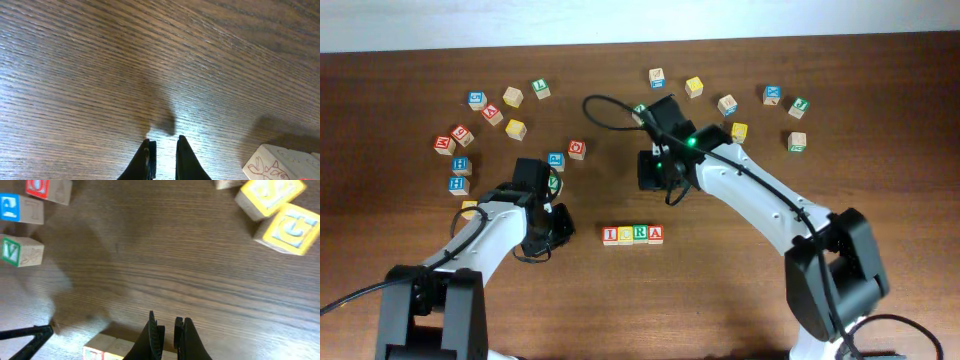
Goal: Spell out ICRA
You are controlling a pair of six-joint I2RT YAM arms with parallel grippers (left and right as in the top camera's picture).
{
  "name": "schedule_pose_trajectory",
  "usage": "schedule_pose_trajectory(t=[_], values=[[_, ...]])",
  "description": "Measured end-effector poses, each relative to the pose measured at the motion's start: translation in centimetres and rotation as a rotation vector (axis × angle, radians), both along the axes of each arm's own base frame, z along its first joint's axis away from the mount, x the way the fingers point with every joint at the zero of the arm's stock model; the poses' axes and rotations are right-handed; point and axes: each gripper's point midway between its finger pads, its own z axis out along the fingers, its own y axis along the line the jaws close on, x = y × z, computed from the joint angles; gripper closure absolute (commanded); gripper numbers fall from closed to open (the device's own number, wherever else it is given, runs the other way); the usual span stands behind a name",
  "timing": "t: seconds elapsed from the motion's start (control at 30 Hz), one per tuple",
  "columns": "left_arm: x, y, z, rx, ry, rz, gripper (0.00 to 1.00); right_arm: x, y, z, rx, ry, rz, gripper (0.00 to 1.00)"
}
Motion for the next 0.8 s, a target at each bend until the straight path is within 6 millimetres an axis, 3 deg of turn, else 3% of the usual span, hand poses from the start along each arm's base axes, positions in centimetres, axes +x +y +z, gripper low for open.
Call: schedule_pose_trajectory(t=[0.13, 0.3, 0.8], values=[[-0.2, 0.5, -0.1, 0.031, 0.006, 0.0, 0.98, -3.1, 4.1, -4.4, -0.036, 0.076, 0.105, 0.96], [-0.4, 0.6, -0.1, 0.037, 0.016, 0.0, 0.94, -4.1, 3.8, -6.5, -0.078, 0.136, 0.087, 0.96], [-0.4, 0.6, -0.1, 0.037, 0.017, 0.0, 0.94, -5.1, 3.3, -7.0, -0.099, 0.183, 0.085, 0.96]])
